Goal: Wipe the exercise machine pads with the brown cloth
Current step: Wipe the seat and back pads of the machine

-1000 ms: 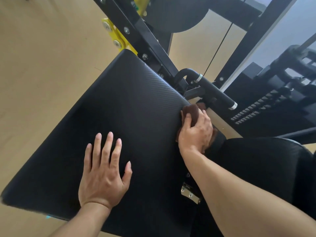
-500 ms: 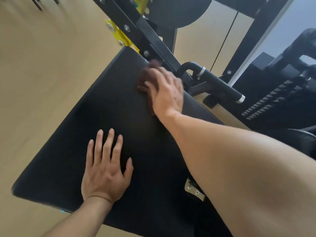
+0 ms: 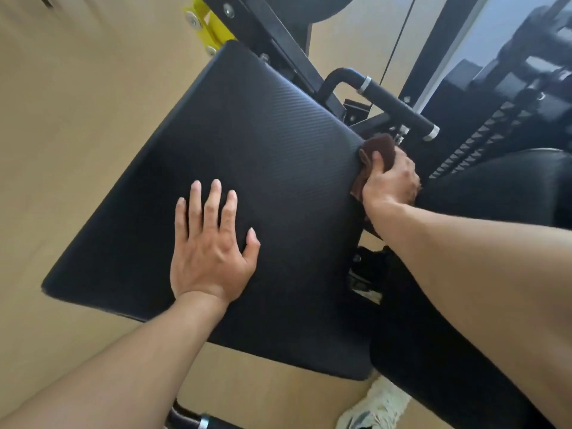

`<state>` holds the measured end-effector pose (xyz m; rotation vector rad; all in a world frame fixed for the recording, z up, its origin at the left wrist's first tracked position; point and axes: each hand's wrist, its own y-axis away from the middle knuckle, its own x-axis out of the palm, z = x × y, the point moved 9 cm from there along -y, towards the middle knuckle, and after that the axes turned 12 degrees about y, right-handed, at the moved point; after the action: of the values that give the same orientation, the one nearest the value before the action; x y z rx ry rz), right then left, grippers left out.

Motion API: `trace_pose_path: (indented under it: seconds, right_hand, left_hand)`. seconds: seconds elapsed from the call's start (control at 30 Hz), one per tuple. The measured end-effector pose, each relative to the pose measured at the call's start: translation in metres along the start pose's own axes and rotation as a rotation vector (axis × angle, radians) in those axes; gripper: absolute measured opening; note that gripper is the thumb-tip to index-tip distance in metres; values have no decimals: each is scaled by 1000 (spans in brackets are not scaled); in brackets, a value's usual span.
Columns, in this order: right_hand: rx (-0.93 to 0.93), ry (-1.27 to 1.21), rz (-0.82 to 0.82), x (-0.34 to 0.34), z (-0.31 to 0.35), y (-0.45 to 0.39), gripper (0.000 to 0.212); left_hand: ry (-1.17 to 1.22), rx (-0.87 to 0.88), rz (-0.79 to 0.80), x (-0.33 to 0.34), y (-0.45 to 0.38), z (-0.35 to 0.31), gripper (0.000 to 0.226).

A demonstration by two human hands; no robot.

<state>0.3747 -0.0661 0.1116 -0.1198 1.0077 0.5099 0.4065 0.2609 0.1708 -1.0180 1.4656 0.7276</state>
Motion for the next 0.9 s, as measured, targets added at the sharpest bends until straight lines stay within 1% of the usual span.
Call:
trace_pose_path:
  seconds: [0.03, 0.1, 0.13, 0.2, 0.23, 0.27, 0.3, 0.33, 0.37, 0.43, 0.47, 0.5, 0.53, 0.57, 0.63, 0.67, 0.7, 0.73, 0.77, 0.83, 0.9]
  right_hand:
    - [-55, -20, 41, -1, 11, 7, 42]
    - [-256, -58, 133, 0, 52, 39, 38]
    - [-372, -61, 177, 5, 78, 62, 37]
    - [-589, -43, 246, 19, 125, 120, 37]
    - [-691, -25, 259, 25, 141, 154, 38]
    - [-787, -9, 264, 31, 151, 189, 38]
    - [-868, 11, 271, 36, 154, 225, 39]
    - [-946, 21, 268, 38, 150, 260, 40]
    - [-1020, 17, 262, 38, 141, 293, 41]
    - [-1107, 28, 257, 39, 113, 344, 43]
    - [-1090, 61, 246, 40, 98, 355, 44]
    - [-1027, 102, 216, 39, 82, 357, 44]
    - [-917, 119, 172, 34, 65, 350, 42]
    - [-769, 106, 127, 27, 42, 337, 39]
    - [-411, 35, 69, 11, -20, 306, 34]
    - [-233, 5, 58, 4, -53, 293, 37]
    - [-106, -11, 63, -1, -80, 288, 42]
    - [-37, -24, 73, -2, -97, 286, 46]
    - [-13, -46, 81, -2, -103, 286, 46]
    - [10, -110, 70, -1, -100, 287, 41]
    - [47, -130, 66, 0, -90, 287, 43]
  left_hand:
    - [22, -1, -3, -1, 1, 1, 68]
    - [150, 16, -7, -6, 2, 2, 66]
    - [287, 20, -15, -10, 2, 3, 64]
    - [677, -40, -48, -26, 6, 12, 61]
    - [837, -92, -104, -37, 12, 23, 62]
    - [915, -135, -188, -51, 21, 38, 62]
    - [912, -149, -264, -66, 35, 51, 62]
    - [868, -130, -305, -80, 48, 62, 60]
    - [820, -101, -300, -89, 62, 71, 59]
    - [747, -64, -210, -93, 82, 91, 58]
    - [689, -40, -163, -91, 89, 100, 58]
    - [603, -6, -111, -88, 94, 105, 59]
    - [505, 34, -47, -82, 100, 109, 61]
    - [414, 77, 21, -74, 105, 112, 64]
    - [275, 135, 143, -57, 119, 117, 70]
    - [236, 143, 180, -51, 126, 119, 73]
    - [217, 140, 196, -47, 131, 122, 74]
    - [212, 133, 200, -46, 134, 123, 75]
    - [215, 126, 198, -45, 137, 123, 77]
    - [220, 106, 187, -47, 141, 118, 79]
    - [244, 56, 201, -49, 145, 113, 83]
